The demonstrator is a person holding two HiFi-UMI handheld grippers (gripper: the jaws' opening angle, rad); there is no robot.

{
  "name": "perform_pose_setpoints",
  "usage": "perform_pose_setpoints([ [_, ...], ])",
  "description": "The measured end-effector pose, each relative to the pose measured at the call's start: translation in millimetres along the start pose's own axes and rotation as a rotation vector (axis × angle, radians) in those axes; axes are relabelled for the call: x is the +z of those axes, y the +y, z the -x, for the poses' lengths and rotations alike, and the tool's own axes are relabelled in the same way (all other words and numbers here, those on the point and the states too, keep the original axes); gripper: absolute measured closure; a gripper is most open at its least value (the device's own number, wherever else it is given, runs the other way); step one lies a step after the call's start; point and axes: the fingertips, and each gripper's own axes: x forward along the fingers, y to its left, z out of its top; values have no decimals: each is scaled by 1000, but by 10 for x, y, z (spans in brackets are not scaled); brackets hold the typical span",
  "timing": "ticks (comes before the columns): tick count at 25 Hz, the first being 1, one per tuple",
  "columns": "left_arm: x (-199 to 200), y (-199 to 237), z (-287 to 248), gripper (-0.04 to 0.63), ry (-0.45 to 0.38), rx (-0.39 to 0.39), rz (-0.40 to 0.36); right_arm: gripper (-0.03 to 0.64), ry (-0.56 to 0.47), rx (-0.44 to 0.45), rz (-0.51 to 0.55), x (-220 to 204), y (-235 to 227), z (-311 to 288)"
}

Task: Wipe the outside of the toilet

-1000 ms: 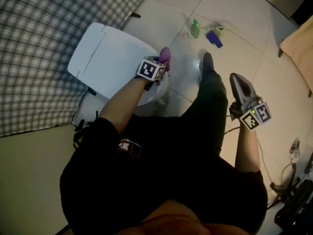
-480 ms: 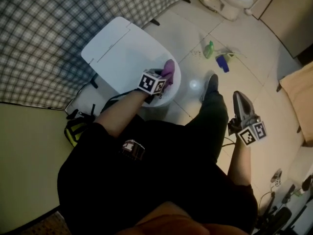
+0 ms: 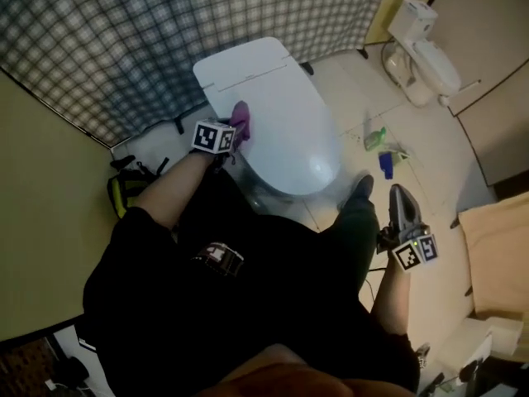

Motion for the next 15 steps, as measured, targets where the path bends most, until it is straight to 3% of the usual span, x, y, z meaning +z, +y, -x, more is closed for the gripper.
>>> perform_pose_setpoints([
  [5,137,1286,190,505,-60,143,117,614,79,4,44,85,131,-279],
  [9,171,2274,102,505,-58,239,178,614,135,-18,69,89,203,-575],
  [15,278,2956,-281,505,-63,300,230,614,178,-92,22,14,3,-709],
])
